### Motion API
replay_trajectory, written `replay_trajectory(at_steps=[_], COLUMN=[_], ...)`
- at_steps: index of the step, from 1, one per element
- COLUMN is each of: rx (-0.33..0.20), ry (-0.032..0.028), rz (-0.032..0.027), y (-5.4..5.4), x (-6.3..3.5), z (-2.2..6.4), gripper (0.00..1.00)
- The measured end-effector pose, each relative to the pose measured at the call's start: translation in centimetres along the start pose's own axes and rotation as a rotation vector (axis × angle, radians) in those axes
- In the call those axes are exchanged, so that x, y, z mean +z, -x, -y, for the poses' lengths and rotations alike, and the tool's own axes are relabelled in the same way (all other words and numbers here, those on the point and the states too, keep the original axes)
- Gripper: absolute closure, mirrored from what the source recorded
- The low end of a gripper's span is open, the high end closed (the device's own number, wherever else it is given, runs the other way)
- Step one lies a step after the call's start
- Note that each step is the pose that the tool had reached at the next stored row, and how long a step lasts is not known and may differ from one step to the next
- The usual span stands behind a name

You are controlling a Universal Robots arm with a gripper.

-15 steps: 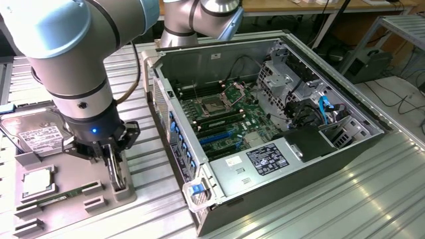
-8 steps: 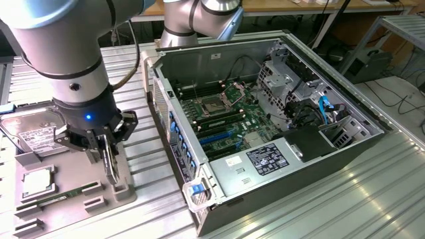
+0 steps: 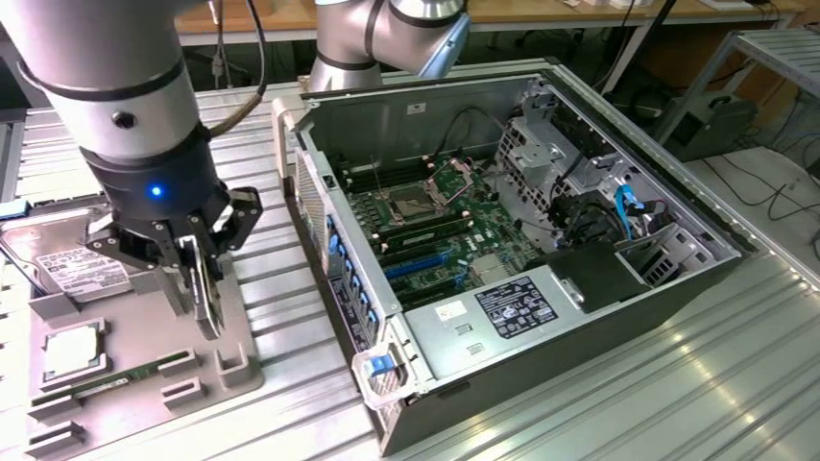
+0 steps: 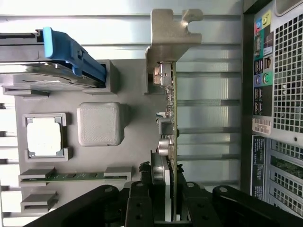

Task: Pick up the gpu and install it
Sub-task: 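Pick up the gpu and move the gpu toward the slot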

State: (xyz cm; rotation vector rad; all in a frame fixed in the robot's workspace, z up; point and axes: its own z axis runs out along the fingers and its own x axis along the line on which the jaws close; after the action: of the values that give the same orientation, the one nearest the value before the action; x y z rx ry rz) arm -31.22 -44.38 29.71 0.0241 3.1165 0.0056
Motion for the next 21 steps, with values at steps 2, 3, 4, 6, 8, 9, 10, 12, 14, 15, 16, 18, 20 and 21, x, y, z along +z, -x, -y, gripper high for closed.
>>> replay_trajectory(at_steps=[2, 3, 4, 6, 8, 9, 10, 12, 14, 15, 16, 18, 20, 21], rx=[0.000, 0.000, 0.000, 0.000, 0.000, 0.000, 0.000, 0.000, 0.000, 0.000, 0.000, 0.000, 0.000, 0.000], ry=[0.0000, 0.0001, 0.0000, 0.0000, 0.0001, 0.0000, 0.0000, 0.0002, 0.0003, 0.0002, 0.0003, 0.0003, 0.0003, 0.0003], rz=[-0.0001, 0.0000, -0.0001, -0.0001, 0.0000, -0.0001, -0.0001, -0.0001, 0.0000, -0.0001, -0.0001, -0.0001, -0.0001, -0.0001], y=[0.0, 0.0, 0.0, 0.1, 0.1, 0.1, 0.1, 0.2, 0.2, 0.2, 0.2, 0.2, 0.3, 0.3], x=[-0.91, -1.35, -1.81, -2.71, -3.80, -4.24, -4.70, -6.35, -7.34, -7.83, -8.28, -9.17, -10.11, -10.56], z=[0.00, 0.00, 0.00, -0.01, -0.01, -0.01, -0.01, -0.02, -0.03, -0.03, -0.03, -0.03, -0.03, -0.04], gripper=[0.71, 0.71, 0.71, 0.71, 0.71, 0.71, 0.71, 0.71, 0.71, 0.71, 0.71, 0.71, 0.71, 0.71])
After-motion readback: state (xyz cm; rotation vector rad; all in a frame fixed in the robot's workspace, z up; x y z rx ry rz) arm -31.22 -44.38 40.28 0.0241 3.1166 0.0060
